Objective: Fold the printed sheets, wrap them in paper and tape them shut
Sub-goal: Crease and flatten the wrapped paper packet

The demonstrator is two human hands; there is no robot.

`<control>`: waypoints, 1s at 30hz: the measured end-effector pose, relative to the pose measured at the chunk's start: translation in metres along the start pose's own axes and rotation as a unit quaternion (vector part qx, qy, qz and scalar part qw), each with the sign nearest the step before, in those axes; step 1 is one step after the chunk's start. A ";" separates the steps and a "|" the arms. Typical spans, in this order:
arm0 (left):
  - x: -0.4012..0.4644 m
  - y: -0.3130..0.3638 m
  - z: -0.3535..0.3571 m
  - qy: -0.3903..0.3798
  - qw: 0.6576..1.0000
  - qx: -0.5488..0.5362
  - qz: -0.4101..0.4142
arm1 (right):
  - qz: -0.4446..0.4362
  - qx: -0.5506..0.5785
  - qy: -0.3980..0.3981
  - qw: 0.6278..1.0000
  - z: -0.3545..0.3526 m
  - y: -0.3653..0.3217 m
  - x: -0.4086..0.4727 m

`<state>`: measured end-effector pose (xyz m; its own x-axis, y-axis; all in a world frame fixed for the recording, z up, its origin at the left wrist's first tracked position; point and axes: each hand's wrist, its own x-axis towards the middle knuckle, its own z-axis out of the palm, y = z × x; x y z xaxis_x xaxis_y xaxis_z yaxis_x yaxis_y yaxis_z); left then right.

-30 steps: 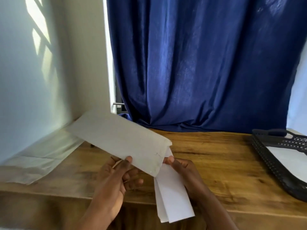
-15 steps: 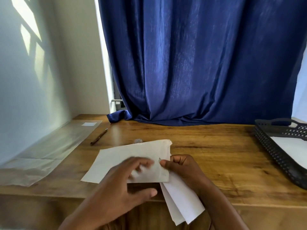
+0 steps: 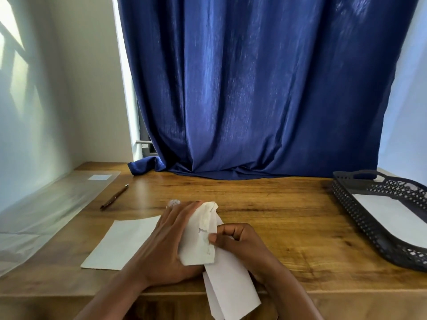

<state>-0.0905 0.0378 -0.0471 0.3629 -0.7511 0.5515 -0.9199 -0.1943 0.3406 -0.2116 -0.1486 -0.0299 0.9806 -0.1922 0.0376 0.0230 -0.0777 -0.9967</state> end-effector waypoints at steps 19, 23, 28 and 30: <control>-0.001 0.013 0.000 0.012 0.992 0.119 0.049 | 0.020 -0.097 0.066 0.993 0.017 -0.005 0.009; -0.004 0.011 0.000 0.036 0.991 0.116 0.060 | 0.008 -0.111 0.089 0.990 0.021 -0.004 0.009; -0.005 0.008 -0.001 0.023 0.992 0.121 0.029 | 0.008 -0.102 0.089 0.991 0.016 -0.007 0.004; -0.005 0.009 -0.002 0.021 0.992 0.124 0.016 | 0.010 -0.078 0.068 0.995 0.010 -0.007 -0.002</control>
<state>-0.0999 0.0408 -0.0456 0.3342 -0.7335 0.5919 -0.9374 -0.3239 0.1278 -0.2119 -0.1383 -0.0238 0.9447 -0.3257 0.0381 -0.0369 -0.2211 -0.9746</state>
